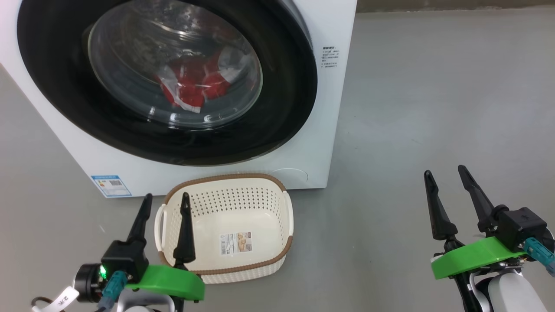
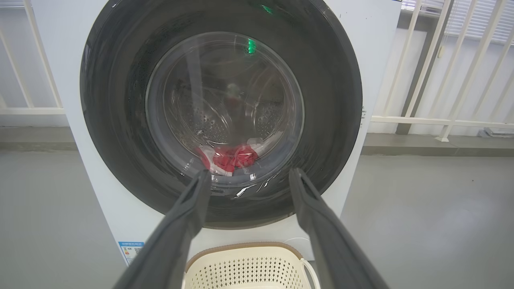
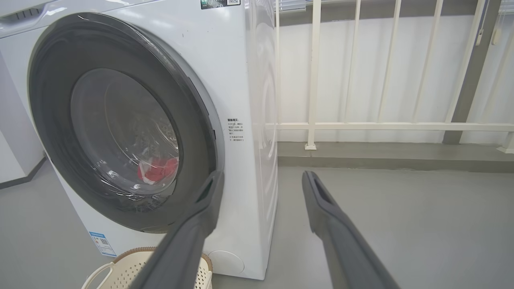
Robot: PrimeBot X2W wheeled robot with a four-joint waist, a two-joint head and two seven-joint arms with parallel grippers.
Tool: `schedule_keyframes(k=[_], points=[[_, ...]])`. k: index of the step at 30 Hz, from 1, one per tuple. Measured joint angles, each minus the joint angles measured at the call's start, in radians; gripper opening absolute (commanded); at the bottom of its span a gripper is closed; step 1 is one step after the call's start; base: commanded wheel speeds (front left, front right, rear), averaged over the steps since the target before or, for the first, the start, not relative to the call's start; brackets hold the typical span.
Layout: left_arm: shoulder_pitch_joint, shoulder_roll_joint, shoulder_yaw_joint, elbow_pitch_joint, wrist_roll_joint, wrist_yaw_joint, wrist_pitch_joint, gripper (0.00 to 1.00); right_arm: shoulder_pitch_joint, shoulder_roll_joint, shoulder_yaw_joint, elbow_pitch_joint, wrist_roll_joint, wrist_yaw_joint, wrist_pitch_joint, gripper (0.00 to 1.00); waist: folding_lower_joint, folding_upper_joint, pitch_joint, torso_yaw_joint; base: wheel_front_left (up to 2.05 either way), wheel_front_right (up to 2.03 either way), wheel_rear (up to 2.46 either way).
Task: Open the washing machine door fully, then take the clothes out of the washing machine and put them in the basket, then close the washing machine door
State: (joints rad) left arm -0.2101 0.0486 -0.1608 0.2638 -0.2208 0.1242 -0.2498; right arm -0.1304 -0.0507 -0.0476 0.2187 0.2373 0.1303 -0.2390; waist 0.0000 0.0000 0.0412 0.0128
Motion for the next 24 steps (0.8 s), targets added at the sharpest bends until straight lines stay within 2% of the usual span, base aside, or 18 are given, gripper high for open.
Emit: schedule_keyframes(k=[10,11,12,13,14,21,24], points=[[-0.001,0.000,-0.010,-0.060,0.000,0.000,-0.001,1.00,-0.037,0.000,-0.002,-0.027,0.006,0.000,-0.001,0.99,0.0000,0.0000,0.059,0.010,0.00,0.00,0.00],[-0.001,0.000,-0.010,-0.060,0.000,0.000,-0.001,1.00,-0.037,0.000,-0.002,-0.027,0.006,0.000,-0.001,0.75,0.0000,0.0000,0.059,0.010,0.00,0.00,0.00],[-0.002,0.000,-0.012,-0.064,0.000,0.000,-0.003,1.00,-0.042,0.000,-0.002,-0.030,0.007,0.000,-0.005,0.43,0.0000,0.0000,0.067,0.011,0.00,0.00,0.00],[-0.002,0.000,-0.014,-0.067,0.000,0.000,-0.003,1.00,-0.045,0.000,-0.002,-0.032,0.007,0.000,-0.008,0.24,0.0000,0.0000,0.075,0.012,0.00,0.00,0.00],[-0.003,0.000,-0.016,-0.070,0.000,0.000,-0.003,1.00,-0.048,0.000,-0.002,-0.032,0.007,0.000,-0.008,0.00,0.0000,0.0000,0.084,0.013,0.00,0.00,0.00],[-0.031,0.000,-0.030,-0.095,-0.001,0.002,-0.003,1.00,-0.093,0.000,0.002,-0.035,0.025,0.000,-0.008,0.00,0.0000,0.0000,0.141,0.016,0.00,0.00,0.00],[-0.040,0.000,-0.036,-0.101,-0.001,0.002,-0.003,1.00,-0.121,0.000,0.008,-0.024,0.111,0.000,-0.009,0.00,0.0000,0.0000,0.163,0.019,0.00,0.00,0.00]])
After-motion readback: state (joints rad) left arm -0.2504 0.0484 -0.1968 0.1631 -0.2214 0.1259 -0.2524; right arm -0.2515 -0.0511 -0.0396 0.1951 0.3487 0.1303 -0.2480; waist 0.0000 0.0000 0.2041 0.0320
